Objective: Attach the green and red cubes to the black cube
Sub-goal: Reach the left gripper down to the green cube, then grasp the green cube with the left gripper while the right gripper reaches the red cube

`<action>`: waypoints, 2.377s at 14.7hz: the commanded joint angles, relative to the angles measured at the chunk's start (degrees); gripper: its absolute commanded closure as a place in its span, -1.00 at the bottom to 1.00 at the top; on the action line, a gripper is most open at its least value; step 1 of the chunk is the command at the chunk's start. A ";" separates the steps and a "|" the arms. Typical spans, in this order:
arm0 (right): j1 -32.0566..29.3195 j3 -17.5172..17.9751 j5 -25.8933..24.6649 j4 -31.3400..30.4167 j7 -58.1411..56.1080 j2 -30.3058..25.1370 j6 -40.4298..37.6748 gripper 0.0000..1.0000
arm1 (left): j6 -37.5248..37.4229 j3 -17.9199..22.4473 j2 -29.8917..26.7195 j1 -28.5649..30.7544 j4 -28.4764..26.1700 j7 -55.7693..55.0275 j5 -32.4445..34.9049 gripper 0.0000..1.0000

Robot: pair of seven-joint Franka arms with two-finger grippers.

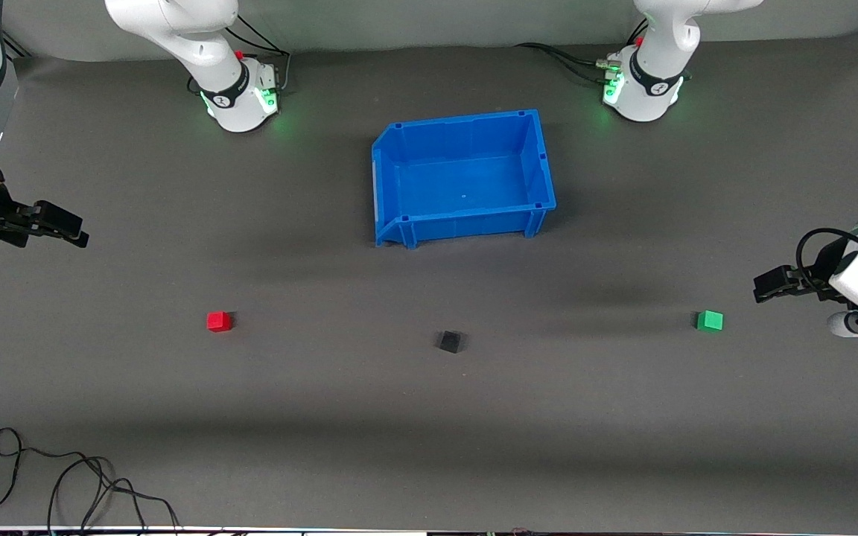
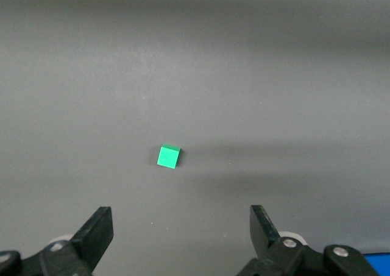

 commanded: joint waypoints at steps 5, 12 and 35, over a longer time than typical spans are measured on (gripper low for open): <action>-0.17 0.07 1.15 0.82 -0.76 0.16 -0.31 -1.00 | -6.75 0.29 0.19 -1.70 5.80 -0.24 -0.03 -0.99; -0.25 0.07 1.32 1.70 1.24 0.42 -0.31 -1.00 | 2.46 0.64 3.96 0.85 -0.69 -3.13 -1.35 -0.99; -1.22 -7.58 32.95 -14.11 51.28 16.67 16.45 -1.00 | 28.23 0.82 20.50 3.84 -14.50 19.80 0.67 -0.63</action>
